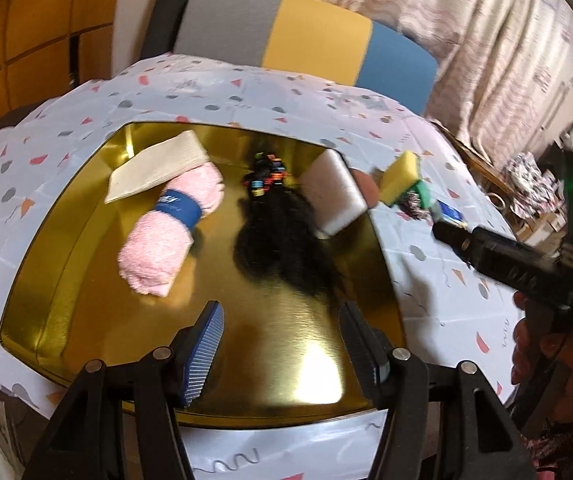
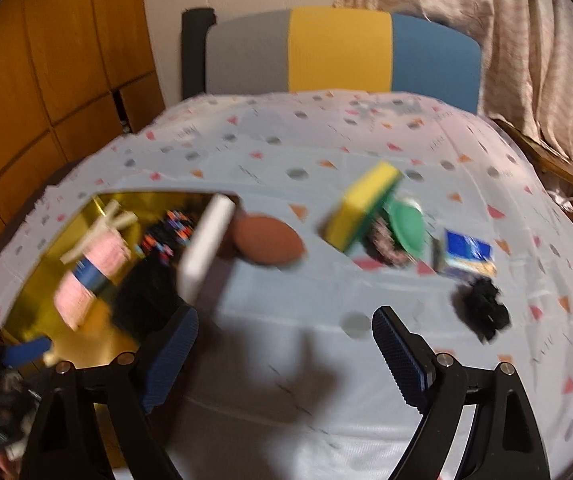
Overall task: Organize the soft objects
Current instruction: 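Grasp the black scrunchie on the table with the right gripper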
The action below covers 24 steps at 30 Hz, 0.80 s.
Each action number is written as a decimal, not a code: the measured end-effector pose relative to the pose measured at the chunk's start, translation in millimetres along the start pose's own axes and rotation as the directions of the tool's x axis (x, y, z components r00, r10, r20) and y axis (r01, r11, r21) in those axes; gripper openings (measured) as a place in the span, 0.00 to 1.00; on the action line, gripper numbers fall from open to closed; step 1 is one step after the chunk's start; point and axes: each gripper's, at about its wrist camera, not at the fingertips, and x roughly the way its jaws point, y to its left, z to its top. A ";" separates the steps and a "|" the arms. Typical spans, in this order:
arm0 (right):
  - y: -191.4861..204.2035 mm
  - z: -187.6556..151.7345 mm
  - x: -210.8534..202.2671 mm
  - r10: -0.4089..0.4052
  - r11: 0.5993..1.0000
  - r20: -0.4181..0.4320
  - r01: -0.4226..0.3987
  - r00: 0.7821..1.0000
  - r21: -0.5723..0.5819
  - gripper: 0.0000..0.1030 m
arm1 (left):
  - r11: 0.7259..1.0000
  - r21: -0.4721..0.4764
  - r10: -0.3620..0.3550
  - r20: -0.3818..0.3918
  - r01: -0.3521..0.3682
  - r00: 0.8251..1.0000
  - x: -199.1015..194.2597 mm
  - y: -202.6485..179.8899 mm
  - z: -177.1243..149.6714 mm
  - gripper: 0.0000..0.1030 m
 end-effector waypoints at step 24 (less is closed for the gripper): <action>-194.9 -9.2 23.7 -0.127 0.980 -0.111 0.142 0.986 0.138 0.66 | 0.982 0.152 -0.102 -0.066 0.111 0.993 8.7 -114.1 -19.0 0.59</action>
